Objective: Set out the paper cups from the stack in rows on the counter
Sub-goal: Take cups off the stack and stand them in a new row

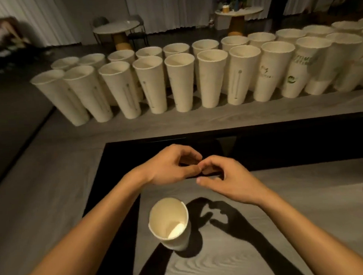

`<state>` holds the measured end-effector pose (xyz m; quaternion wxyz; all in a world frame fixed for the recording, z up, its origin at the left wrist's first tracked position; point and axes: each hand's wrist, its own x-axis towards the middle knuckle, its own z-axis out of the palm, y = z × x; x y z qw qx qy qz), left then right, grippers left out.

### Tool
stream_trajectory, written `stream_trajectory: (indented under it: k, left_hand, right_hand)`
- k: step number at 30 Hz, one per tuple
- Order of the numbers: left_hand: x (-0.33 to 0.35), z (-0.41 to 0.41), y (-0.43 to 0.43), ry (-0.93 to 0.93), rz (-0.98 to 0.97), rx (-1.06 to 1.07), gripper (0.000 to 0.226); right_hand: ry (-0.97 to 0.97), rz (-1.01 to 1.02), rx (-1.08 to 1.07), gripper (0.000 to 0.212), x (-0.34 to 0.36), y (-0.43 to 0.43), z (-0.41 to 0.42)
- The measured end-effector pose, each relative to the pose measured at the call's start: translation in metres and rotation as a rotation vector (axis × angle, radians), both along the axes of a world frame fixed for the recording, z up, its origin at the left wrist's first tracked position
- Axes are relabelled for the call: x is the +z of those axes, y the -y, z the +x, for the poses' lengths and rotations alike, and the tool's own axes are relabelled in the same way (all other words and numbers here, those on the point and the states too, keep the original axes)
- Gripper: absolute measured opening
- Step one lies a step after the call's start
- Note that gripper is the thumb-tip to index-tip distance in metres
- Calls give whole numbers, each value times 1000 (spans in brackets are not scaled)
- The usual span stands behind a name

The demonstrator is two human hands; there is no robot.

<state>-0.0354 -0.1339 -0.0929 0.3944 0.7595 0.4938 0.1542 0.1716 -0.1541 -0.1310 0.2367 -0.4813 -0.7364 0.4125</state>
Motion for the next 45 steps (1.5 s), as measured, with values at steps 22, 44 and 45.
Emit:
stream_trajectory:
  k: [22, 44, 45]
  left_hand:
    - [-56, -111, 57, -3, -367, -215, 111]
    - [-32, -104, -1, 577, 333, 384, 87]
    - [-32, -108, -4, 599, 296, 370, 85]
  right_hand:
    - [402, 228, 165, 86, -8, 46, -86]
    - [408, 528, -4, 84, 72, -30, -155]
    - [385, 545, 23, 85, 77, -37, -154]
